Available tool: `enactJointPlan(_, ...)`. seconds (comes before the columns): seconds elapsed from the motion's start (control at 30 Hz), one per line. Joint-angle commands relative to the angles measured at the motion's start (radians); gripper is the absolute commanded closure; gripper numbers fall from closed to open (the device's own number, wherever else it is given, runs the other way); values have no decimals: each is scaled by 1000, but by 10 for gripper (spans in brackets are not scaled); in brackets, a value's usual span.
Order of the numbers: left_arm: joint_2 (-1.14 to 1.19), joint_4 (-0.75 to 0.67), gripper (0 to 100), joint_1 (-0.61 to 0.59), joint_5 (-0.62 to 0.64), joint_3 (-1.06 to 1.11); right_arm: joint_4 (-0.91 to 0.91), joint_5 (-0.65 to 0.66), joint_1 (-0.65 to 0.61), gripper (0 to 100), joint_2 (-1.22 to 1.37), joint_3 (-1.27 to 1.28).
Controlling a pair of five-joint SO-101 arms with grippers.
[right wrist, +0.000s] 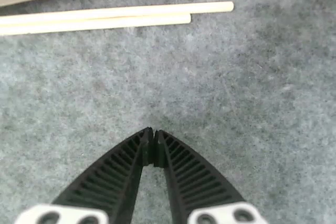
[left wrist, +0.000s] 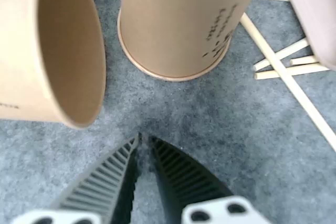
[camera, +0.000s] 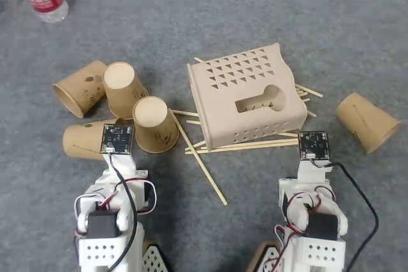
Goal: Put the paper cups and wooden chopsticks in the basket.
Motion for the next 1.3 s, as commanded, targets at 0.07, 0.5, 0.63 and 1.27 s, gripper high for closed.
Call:
enactJointPlan(0.07,-17,-38,986,5,-3,-7,-18,8,-12,991,-12,18)
enactJointPlan(0.5,-15,-193,985,6,-64,-7,-174,8,-12,991,-13,18)
enactJointPlan(0.63,-15,-169,985,6,-241,-7,-302,14,-12,990,-13,18)
enactJointPlan(1.27,-17,-210,984,-129,-325,-7,-375,465,-10,988,41,-408)
